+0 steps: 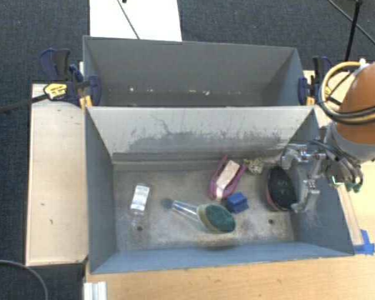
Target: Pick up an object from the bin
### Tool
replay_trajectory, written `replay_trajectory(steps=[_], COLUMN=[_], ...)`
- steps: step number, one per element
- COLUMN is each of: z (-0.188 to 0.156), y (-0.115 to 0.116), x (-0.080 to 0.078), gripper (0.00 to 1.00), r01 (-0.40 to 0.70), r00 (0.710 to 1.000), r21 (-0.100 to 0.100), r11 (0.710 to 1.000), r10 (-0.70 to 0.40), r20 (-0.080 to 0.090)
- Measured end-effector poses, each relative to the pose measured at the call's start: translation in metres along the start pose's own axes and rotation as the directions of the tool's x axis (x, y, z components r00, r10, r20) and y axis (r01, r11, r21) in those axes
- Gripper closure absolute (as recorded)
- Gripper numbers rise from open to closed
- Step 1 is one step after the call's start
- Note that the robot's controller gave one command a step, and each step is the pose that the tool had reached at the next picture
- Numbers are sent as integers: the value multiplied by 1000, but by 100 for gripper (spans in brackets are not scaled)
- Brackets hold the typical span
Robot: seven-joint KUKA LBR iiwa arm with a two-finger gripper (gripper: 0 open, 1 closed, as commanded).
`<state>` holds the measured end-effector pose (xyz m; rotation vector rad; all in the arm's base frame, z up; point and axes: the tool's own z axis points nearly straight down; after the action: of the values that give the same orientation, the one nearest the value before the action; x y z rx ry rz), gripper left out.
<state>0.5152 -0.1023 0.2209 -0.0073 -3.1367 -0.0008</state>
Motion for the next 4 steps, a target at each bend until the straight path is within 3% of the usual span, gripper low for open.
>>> replay_trajectory(steps=[1,2,3,4], z=[148,118,120,146], y=[-47,-49,-49,-51], x=[18,18,-8,-24], gripper=[0,0,0,0], r01=[-163,-128,273,180], r00=[986,992,962,983], r21=[2,1,4,7], r11=[987,992,962,984], r10=[163,128,-273,-180], r20=[29,13,11,21])
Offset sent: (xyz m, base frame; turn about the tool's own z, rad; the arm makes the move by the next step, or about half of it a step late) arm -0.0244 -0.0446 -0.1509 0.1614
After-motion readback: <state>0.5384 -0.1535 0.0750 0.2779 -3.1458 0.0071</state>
